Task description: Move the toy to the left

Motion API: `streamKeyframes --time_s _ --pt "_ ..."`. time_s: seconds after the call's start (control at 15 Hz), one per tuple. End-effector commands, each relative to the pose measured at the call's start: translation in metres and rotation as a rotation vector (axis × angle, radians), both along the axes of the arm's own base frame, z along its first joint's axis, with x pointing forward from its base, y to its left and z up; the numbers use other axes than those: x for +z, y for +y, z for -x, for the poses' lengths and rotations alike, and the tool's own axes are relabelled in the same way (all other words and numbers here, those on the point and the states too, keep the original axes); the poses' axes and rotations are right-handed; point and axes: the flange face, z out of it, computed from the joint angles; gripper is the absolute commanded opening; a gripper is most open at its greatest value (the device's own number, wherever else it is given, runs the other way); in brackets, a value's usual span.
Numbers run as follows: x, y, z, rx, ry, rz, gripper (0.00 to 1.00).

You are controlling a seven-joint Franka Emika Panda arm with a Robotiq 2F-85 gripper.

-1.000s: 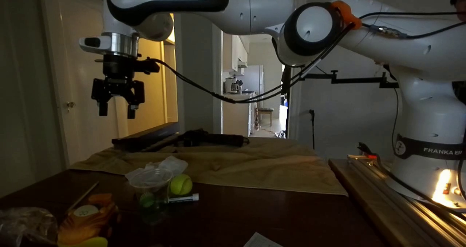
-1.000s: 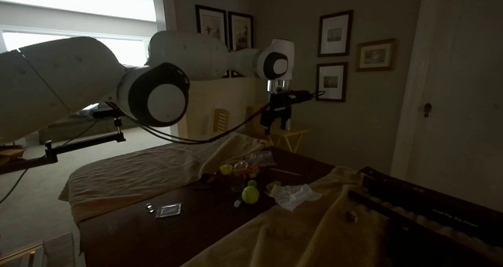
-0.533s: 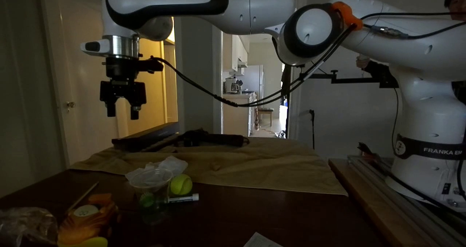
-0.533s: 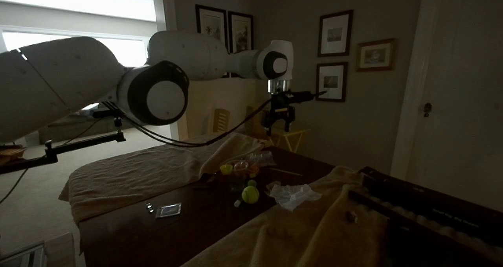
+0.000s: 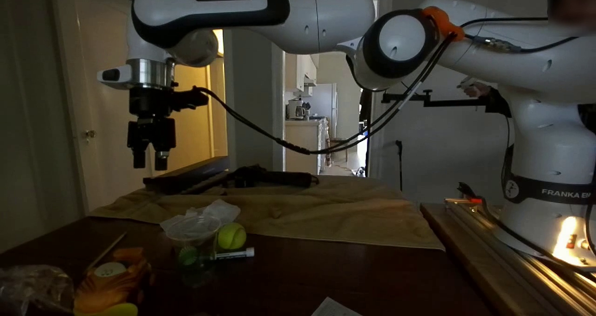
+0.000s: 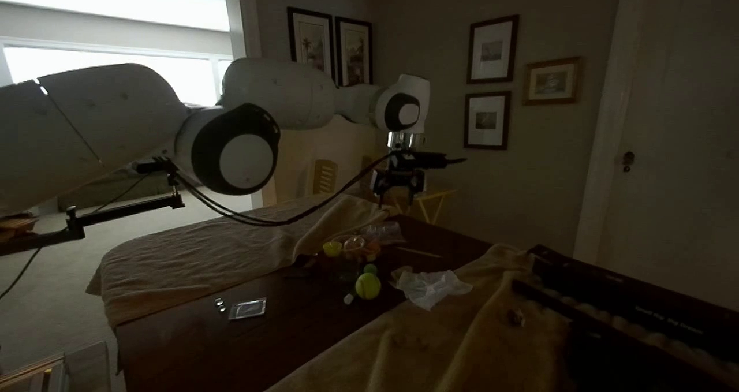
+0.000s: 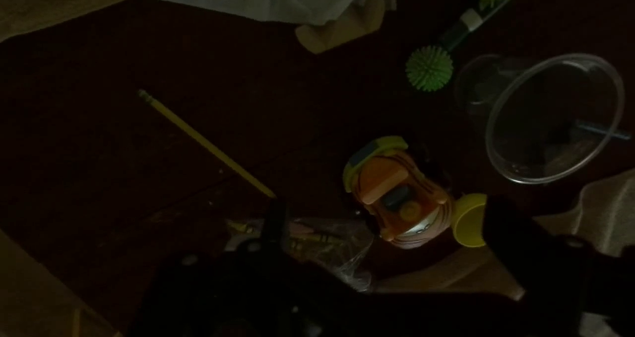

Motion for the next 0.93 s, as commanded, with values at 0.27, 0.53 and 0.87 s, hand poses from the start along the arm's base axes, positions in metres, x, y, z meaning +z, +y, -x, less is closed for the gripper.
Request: streamKeyframes --time_s 0.27,0.53,0.87 --pt "-0.02 -0.004 0.002 -0.402 0.079 0.044 1.0" --pt "0.014 -0.013 0.007 -0.516 0.086 0.129 1.0" --pt "0.088 0.013 0.022 -0.572 0.029 0.213 1.0"
